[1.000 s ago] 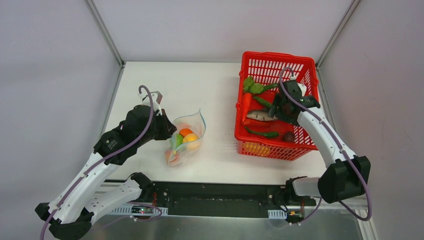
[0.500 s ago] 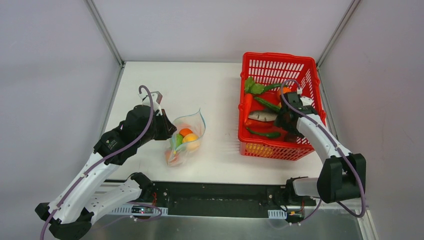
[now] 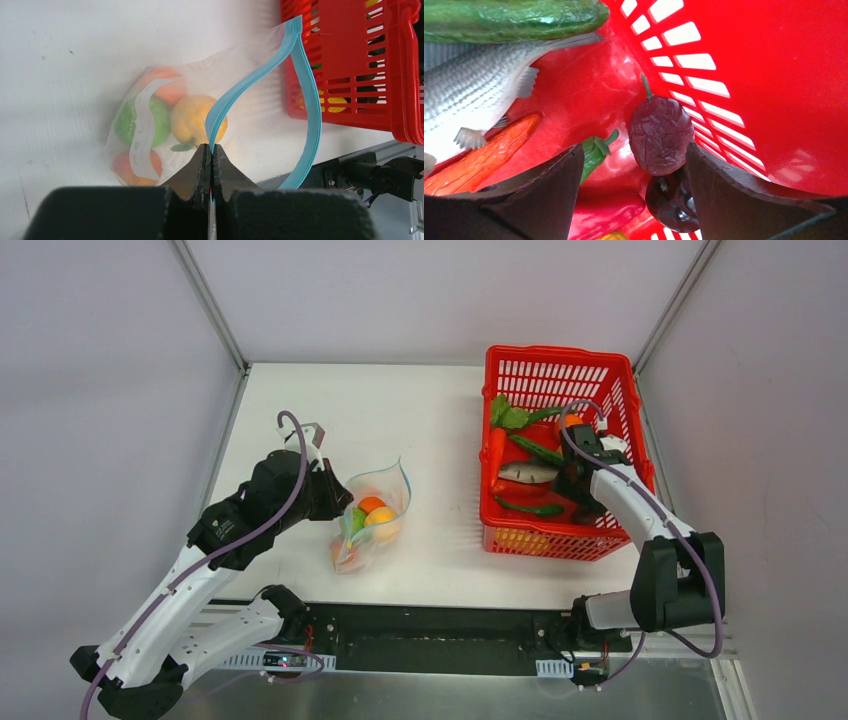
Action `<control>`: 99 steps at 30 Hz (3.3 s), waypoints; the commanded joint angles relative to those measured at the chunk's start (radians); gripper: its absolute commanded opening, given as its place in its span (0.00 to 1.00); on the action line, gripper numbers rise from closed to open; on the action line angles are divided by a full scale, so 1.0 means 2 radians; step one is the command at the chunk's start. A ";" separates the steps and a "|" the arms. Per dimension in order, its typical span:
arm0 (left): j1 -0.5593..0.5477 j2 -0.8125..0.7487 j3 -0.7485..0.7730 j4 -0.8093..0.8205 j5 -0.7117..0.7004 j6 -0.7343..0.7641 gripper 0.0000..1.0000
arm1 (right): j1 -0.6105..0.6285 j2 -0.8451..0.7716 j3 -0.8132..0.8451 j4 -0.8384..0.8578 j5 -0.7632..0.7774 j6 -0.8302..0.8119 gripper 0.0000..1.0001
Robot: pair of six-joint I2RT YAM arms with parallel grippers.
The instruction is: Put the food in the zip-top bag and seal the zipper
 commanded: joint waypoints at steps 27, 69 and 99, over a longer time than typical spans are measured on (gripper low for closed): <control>0.004 -0.001 -0.009 0.008 -0.014 0.015 0.00 | 0.013 0.064 0.027 0.000 -0.039 0.000 0.45; 0.004 0.020 0.008 0.020 0.003 0.005 0.00 | 0.033 -0.282 0.015 0.284 -0.527 0.061 0.46; 0.004 0.016 0.009 0.024 0.024 -0.004 0.00 | 0.427 -0.002 0.200 0.186 -0.257 -0.068 0.53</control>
